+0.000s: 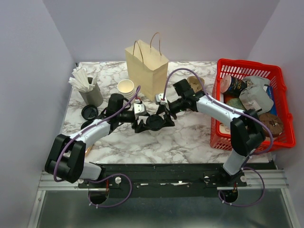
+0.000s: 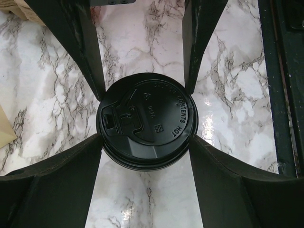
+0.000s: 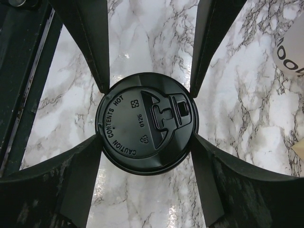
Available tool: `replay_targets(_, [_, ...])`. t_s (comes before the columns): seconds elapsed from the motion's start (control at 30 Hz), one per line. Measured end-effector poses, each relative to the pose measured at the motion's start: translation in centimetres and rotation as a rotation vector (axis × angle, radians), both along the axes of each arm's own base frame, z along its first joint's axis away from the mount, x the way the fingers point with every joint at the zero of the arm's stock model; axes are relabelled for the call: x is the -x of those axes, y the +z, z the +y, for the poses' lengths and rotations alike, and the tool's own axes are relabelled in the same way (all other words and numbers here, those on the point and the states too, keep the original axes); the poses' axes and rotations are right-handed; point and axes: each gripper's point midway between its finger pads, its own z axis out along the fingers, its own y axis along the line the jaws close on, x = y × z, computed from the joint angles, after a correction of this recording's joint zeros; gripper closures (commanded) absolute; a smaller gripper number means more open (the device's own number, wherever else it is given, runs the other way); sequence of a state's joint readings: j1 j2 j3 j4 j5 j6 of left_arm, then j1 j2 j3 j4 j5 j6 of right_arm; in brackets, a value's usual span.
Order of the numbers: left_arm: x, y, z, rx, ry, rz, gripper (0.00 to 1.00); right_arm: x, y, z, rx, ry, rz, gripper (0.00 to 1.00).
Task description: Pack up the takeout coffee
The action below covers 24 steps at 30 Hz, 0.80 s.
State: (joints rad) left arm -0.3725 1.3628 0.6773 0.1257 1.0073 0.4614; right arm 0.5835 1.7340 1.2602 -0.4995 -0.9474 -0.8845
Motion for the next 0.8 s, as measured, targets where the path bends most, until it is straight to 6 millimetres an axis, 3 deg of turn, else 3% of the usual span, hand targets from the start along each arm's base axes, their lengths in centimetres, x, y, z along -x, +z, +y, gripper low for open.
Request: replay_targets(0.8, [-0.1,-0.5,-1.5,0.005,-0.054,-0.011,0.28,-0.2,-0.5,-0.5,-0.020,-0.004,-0.016,0.25])
